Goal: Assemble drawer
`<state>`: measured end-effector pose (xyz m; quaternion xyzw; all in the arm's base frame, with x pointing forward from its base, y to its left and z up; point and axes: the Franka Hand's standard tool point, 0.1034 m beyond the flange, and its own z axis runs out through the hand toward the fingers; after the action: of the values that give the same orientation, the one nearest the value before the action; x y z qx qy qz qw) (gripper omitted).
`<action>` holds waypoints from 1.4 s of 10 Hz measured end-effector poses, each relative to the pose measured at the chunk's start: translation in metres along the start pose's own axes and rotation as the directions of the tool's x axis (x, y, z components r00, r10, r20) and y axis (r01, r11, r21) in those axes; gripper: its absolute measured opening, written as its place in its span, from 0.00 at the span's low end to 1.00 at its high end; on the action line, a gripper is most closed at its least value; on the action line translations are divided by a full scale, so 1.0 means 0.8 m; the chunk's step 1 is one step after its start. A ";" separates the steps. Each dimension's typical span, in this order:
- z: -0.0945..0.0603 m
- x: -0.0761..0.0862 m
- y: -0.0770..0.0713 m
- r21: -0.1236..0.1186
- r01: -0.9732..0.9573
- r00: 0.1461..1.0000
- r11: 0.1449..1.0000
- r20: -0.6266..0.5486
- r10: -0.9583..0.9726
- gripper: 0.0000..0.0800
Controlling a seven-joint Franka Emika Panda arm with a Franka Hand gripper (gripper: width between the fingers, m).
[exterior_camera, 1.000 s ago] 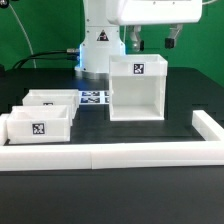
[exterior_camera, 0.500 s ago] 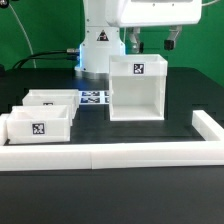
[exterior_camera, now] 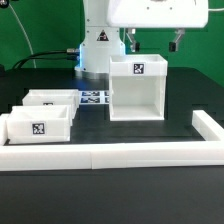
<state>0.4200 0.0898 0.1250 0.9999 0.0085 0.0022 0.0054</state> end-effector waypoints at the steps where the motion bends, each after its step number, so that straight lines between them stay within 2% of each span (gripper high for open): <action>1: 0.006 -0.004 -0.006 0.004 -0.029 1.000 1.000 0.008 0.029 0.81; 5: 0.035 -0.013 -0.021 0.014 -0.018 1.000 1.000 0.026 0.018 0.81; 6: 0.039 -0.014 -0.021 0.013 -0.019 0.999 1.000 0.034 0.018 0.69; 7: 0.038 -0.013 -0.019 0.015 -0.019 0.999 1.000 0.035 0.018 0.69; 8: 0.038 -0.012 -0.017 0.020 -0.024 0.999 0.999 0.036 0.024 0.44; 10: 0.038 -0.012 -0.017 0.020 -0.024 0.999 1.000 0.037 0.023 0.11; 11: 0.039 -0.013 -0.017 0.020 -0.024 0.999 1.000 0.037 0.023 0.11; 12: 0.039 -0.012 -0.017 0.020 -0.024 0.999 1.000 0.036 0.023 0.05; 14: 0.039 -0.012 -0.017 0.020 -0.024 0.999 1.000 0.036 0.023 0.05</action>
Offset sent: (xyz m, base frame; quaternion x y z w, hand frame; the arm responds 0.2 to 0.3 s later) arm -0.0059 0.0133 -0.0210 0.0115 0.0095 0.0136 0.9998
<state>0.4100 0.1033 0.0939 0.9999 -0.0033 -0.0158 -0.0049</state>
